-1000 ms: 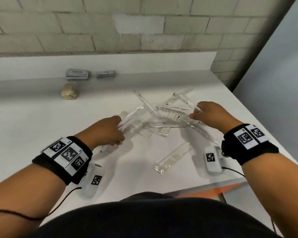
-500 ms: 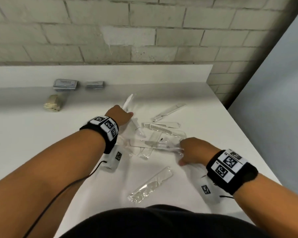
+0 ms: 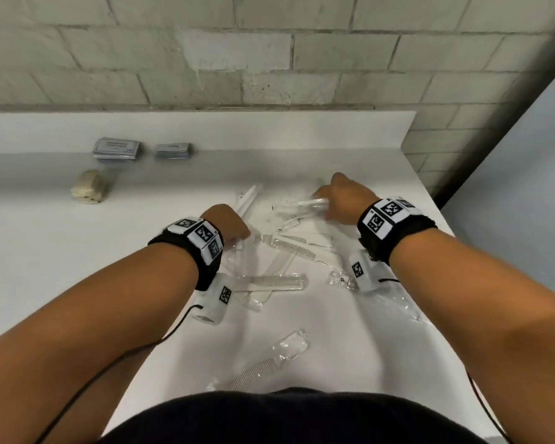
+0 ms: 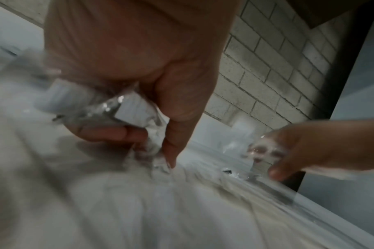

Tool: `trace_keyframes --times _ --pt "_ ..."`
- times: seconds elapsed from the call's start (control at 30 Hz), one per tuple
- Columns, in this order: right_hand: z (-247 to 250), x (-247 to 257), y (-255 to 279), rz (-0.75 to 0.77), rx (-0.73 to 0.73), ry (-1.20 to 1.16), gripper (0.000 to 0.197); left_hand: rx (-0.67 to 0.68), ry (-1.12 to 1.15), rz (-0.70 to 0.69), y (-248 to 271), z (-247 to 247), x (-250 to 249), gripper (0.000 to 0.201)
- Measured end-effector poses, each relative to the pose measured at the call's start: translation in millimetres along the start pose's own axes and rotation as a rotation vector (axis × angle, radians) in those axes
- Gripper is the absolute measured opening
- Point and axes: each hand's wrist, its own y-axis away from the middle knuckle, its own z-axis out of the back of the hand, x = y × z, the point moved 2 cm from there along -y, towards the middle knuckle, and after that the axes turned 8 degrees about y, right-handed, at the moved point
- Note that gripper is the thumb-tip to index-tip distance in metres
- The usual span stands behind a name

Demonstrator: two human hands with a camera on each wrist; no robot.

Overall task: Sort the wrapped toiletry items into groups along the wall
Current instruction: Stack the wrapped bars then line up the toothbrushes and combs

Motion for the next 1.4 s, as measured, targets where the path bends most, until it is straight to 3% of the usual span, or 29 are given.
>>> trace_keyframes --times 0.2,0.33,0.43,0.63,0.77,0.93,1.0,1.13,1.23,1.4 --pt "-15 -1 -22 0.031 0.06 0.246 0.038 0.071 0.03 0.037 1 5 18 0.034" --pt "7 -13 -8 -0.028 0.074 -0.224 0.023 0.072 0.1 -0.015 7 17 18 0.011" --pt "22 -21 33 -0.061 0.082 -0.401 0.037 0.107 0.348 -0.088 12 23 17 0.006" --pt "-18 -9 114 -0.005 0.419 -0.002 0.04 0.04 0.46 -0.175 20 17 14 0.012" --pt "-44 -6 129 -0.045 0.376 0.103 0.026 0.065 0.555 -0.183 30 8 14 0.024" --pt "-25 1 129 -0.036 0.4 0.094 0.005 0.156 0.807 -0.13 44 1 23 0.037" --pt "-2 8 123 -0.071 0.361 -0.113 0.009 0.192 0.907 -0.087 46 6 32 0.035" --pt "38 29 79 -0.07 0.132 -0.775 0.025 0.177 1.072 -0.029 38 30 51 0.009" --pt "47 64 29 -0.109 0.176 -1.15 0.028 0.125 1.045 -0.027 21 52 62 0.006" --pt "36 121 -49 -0.217 0.255 -1.1 0.018 0.103 0.78 -0.063 -21 76 72 0.002"
